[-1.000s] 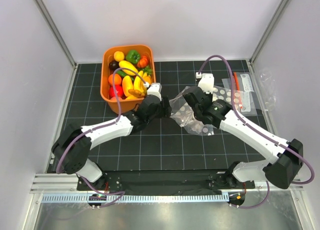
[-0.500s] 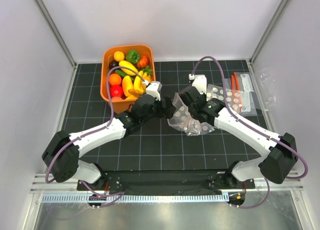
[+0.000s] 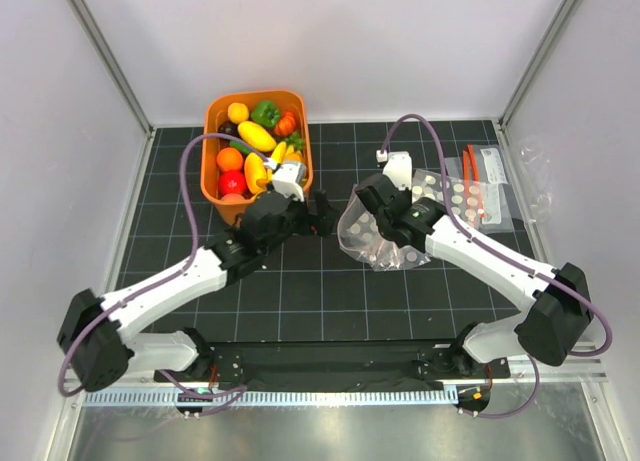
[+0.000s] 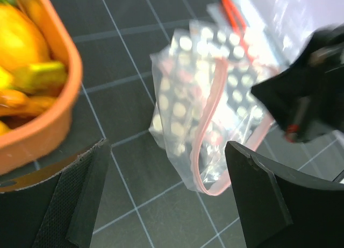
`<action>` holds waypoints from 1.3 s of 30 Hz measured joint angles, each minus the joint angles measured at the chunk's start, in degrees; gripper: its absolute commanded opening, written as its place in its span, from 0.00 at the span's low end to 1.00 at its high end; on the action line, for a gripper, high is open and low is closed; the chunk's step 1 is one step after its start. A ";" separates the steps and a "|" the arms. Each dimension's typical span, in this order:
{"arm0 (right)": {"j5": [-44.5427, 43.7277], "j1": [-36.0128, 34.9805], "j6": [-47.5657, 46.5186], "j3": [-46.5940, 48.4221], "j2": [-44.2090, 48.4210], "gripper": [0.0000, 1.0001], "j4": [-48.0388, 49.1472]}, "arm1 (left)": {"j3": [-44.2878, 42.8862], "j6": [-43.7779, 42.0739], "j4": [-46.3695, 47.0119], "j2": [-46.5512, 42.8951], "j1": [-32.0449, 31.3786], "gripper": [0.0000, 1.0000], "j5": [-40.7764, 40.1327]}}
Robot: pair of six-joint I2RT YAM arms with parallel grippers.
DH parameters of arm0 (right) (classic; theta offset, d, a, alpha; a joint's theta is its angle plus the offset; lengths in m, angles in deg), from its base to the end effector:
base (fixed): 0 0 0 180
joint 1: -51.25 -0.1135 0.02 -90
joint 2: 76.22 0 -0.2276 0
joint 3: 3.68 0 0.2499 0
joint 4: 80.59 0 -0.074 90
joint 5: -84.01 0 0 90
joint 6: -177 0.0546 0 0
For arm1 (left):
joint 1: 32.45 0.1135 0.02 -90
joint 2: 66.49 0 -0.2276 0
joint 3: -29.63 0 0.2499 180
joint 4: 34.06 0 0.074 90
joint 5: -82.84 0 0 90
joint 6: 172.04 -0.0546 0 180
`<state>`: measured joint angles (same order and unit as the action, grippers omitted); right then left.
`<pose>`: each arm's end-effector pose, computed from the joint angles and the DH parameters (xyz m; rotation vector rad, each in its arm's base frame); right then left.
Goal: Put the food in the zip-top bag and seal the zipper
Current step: Pick up the fake fruit from the bin.
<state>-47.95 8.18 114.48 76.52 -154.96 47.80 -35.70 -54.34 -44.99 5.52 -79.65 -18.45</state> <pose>0.2432 0.1774 0.2551 0.0045 2.1872 -0.2247 0.2249 -0.2271 0.2623 0.1892 1.9255 -0.7072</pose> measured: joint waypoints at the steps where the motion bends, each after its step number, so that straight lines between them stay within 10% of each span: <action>1: -0.39 0.00 0.09 0.00 -0.31 0.01 -0.07 | 0.11 -0.20 -0.59 -2.14 0.00 0.92 -0.90; 10: -1.09 0.00 0.33 0.00 -1.18 0.01 0.04 | -6.80 0.85 -12.92 -6.60 4.13 1.00 -13.22; 26: 1.55 0.00 0.50 -0.81 -1.29 0.01 2.56 | -36.26 13.46 -27.89 26.84 29.79 1.00 -11.45; 39: 4.59 -0.04 1.75 -1.01 -1.68 0.01 3.45 | -46.77 20.61 -21.59 44.41 34.60 0.95 -4.50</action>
<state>-43.36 8.14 116.23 75.51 -156.64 51.25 -82.48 -33.73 -66.59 49.94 -45.05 -22.96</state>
